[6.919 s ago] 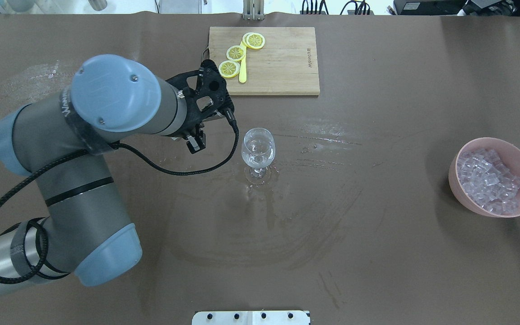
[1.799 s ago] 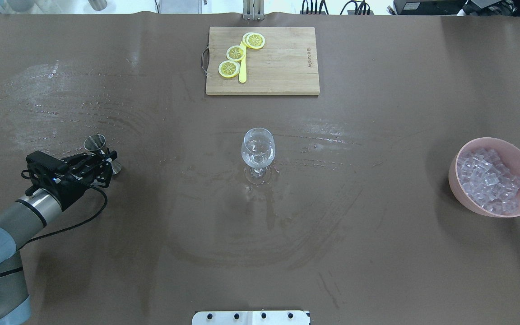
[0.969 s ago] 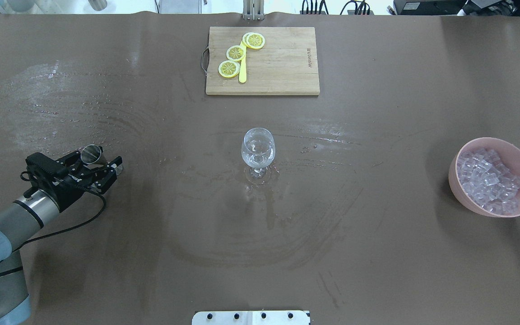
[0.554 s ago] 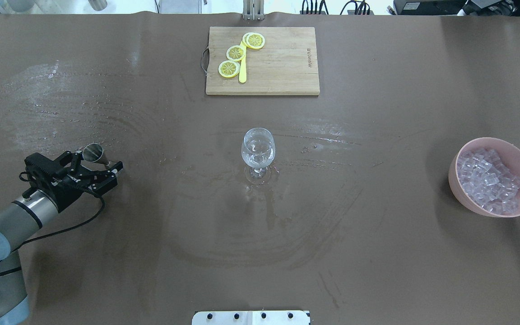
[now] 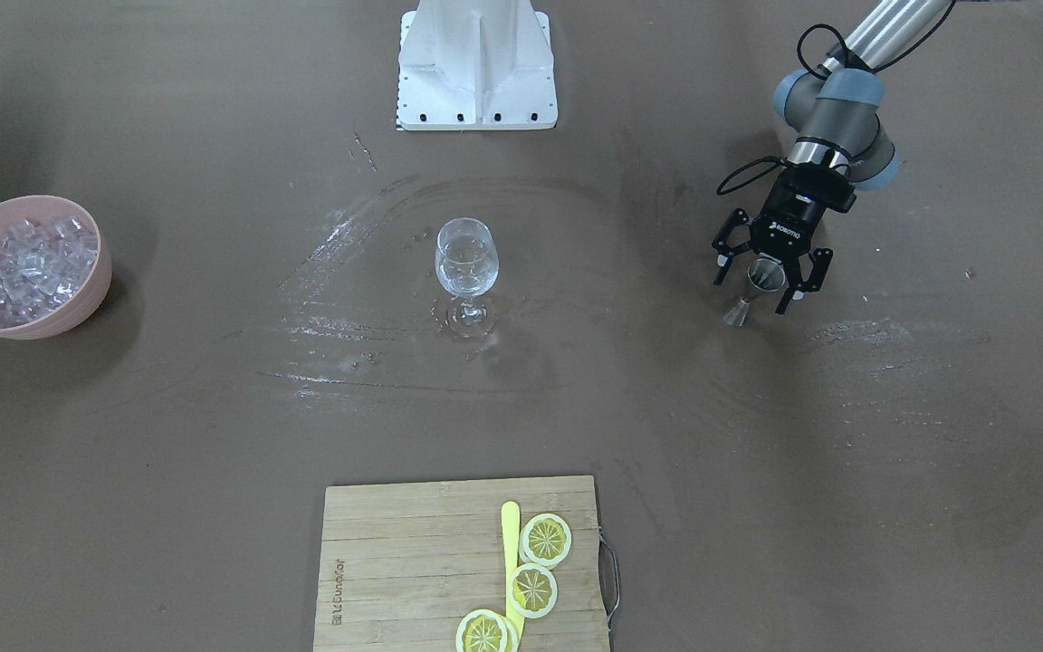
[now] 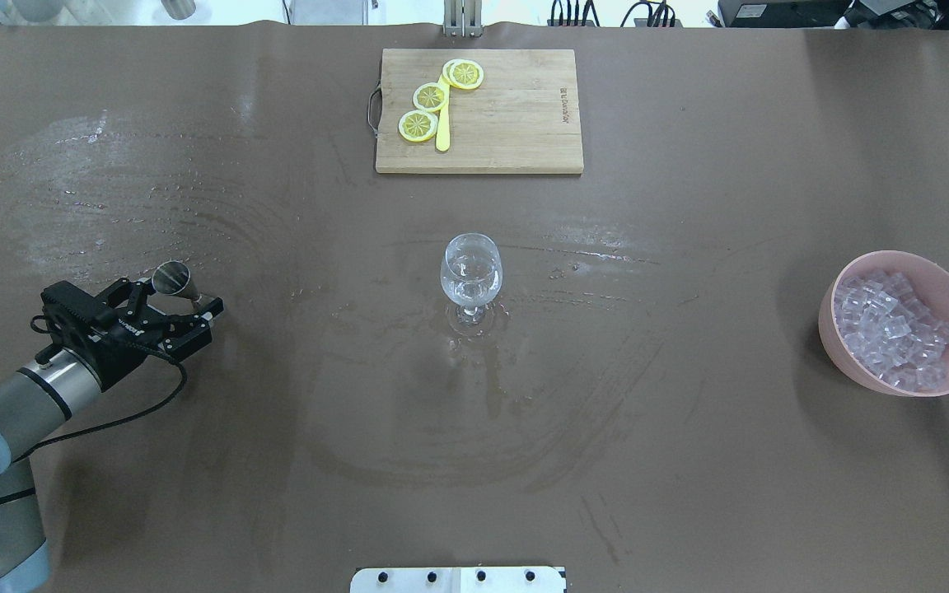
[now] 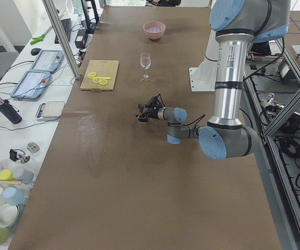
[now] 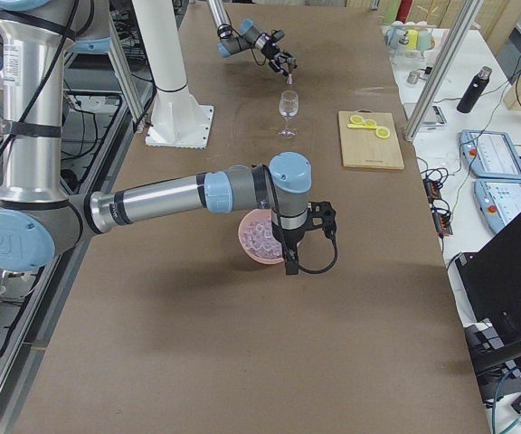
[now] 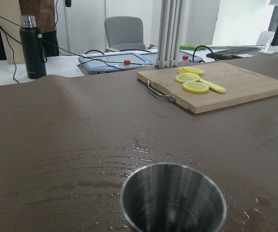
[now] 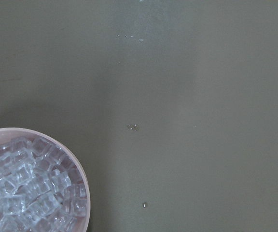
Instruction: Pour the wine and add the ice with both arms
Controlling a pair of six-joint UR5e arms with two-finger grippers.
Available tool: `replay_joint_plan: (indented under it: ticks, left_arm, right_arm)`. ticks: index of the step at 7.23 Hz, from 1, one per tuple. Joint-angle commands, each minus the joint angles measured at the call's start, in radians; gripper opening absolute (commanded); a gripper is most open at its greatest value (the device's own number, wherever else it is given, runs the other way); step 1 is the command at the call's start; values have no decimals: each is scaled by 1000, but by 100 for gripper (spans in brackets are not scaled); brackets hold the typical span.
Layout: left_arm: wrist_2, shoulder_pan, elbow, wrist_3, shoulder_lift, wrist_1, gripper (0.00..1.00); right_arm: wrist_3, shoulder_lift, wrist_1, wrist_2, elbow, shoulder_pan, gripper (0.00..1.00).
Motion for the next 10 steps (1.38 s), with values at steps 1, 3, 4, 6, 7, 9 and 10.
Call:
replay_joint_plan:
  ticks: [1, 3, 4, 6, 7, 9, 10]
  left_arm:
    - [-25, 0, -5, 0, 31, -45, 99]
    - [-58, 0, -7, 0, 77, -106, 99]
    - [-69, 0, -7, 0, 103, -146, 99]
    - [-75, 0, -8, 0, 152, -207, 99]
    - [-159, 0, -11, 0, 163, -224, 99]
    - [-323, -151, -7, 0, 157, -194, 98]
    - [-511, -305, -7, 0, 148, -127, 98]
  right_arm:
    - [0, -1, 0, 0, 2, 0, 100]
    - [2, -1, 0, 0, 3, 0, 100]
    - [2, 0, 0, 0, 3, 0, 100]
    - [0, -1, 0, 9, 3, 0, 100]
    - [0, -1, 0, 9, 3, 0, 100]
    - [0, -1, 0, 9, 3, 0, 100]
    - [0, -1, 0, 9, 3, 0, 100]
